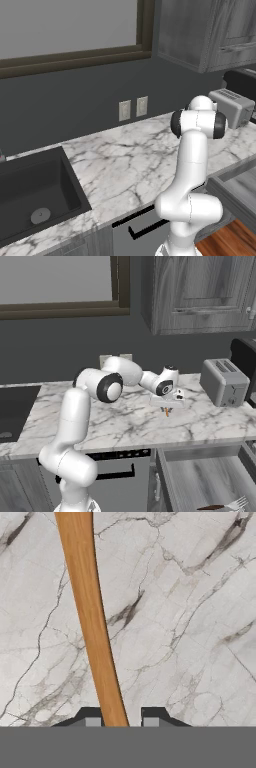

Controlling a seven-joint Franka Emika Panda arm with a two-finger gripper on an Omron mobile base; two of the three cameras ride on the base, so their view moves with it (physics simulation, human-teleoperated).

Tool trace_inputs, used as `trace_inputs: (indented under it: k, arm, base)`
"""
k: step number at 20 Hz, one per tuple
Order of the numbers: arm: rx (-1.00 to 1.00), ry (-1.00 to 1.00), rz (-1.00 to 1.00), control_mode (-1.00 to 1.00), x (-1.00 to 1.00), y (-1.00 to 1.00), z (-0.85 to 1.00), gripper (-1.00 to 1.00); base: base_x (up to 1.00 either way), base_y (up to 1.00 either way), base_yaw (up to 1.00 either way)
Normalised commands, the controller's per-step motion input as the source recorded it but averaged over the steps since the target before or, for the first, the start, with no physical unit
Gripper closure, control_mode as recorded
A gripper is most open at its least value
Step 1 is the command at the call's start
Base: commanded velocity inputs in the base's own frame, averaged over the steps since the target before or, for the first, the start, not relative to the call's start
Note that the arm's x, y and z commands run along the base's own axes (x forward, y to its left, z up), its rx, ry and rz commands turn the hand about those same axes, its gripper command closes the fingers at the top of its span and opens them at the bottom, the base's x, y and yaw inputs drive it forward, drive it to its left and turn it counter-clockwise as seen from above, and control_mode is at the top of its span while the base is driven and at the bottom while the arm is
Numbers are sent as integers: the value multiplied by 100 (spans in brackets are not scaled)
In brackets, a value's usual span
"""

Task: Organize the utensils by type. Pick up the wooden spoons from the counter and place them in the open cabinet. Then pick up the metallic utensils from the counter and place them in the open drawer.

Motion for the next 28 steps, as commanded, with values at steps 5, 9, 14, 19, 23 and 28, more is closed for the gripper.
trace_inputs:
  k: [5,9,14,19,23,28]
  arm:
    - [0,1,0,-100,0,0,-12,100]
    - [0,0,1,-100,0,3,0,100]
    - [0,-5,0,-100,0,26,2,100]
    - [0,-3,1,-100,0,26,22,100]
    - [0,-14,1,-100,-8,44,22,100]
    - [-2,-7,0,-100,-29,55,14,100]
  base:
    - [0,0,0]
    - [0,0,0]
    - [0,0,0]
    - [0,0,0]
    - [0,0,0]
    - [0,0,0]
